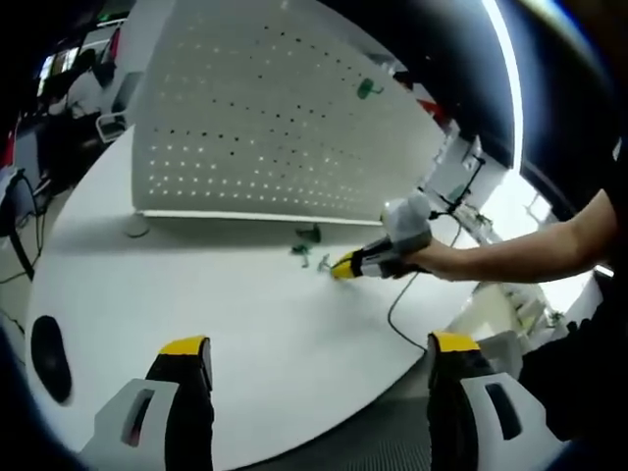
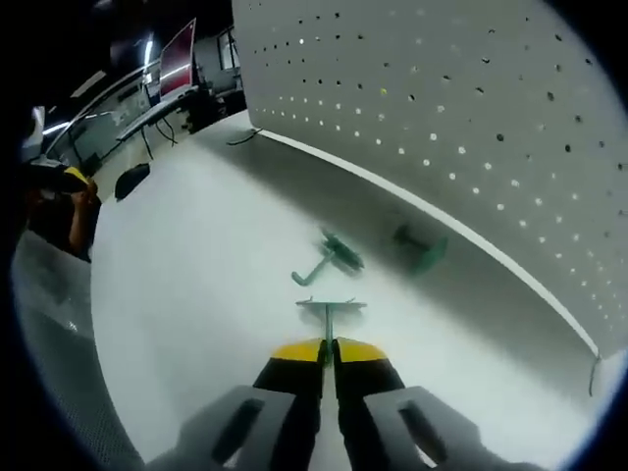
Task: Insert the hook assembly into the mounting plate slot until the hook locks in place.
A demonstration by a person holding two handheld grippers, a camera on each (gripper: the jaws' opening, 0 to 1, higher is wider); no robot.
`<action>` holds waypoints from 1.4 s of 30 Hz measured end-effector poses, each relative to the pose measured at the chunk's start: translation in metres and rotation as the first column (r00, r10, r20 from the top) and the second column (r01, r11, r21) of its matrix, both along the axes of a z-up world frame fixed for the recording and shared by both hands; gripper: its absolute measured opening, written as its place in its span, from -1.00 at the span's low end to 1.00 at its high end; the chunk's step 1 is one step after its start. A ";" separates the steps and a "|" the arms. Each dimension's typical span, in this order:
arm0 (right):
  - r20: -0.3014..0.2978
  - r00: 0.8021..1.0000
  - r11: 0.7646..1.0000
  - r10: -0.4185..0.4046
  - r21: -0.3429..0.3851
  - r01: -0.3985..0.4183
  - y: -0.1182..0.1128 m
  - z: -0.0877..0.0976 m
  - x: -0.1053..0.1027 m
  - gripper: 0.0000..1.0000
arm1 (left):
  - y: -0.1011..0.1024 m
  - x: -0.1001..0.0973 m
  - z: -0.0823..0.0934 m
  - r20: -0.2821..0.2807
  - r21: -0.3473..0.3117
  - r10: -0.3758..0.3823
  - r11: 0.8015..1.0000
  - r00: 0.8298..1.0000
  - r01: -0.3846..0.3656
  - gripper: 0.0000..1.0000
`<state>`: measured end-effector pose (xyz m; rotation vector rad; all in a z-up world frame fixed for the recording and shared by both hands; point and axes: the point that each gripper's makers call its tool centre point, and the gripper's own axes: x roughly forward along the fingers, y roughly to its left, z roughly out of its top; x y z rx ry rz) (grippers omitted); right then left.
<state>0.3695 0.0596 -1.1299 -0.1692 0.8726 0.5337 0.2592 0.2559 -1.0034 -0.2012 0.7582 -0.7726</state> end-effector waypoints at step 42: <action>-0.332 0.929 0.614 -0.167 0.702 0.361 0.079 0.128 -0.096 -1.00 | -0.097 0.044 0.020 0.165 -0.086 -0.251 0.960 0.954 0.267 -0.23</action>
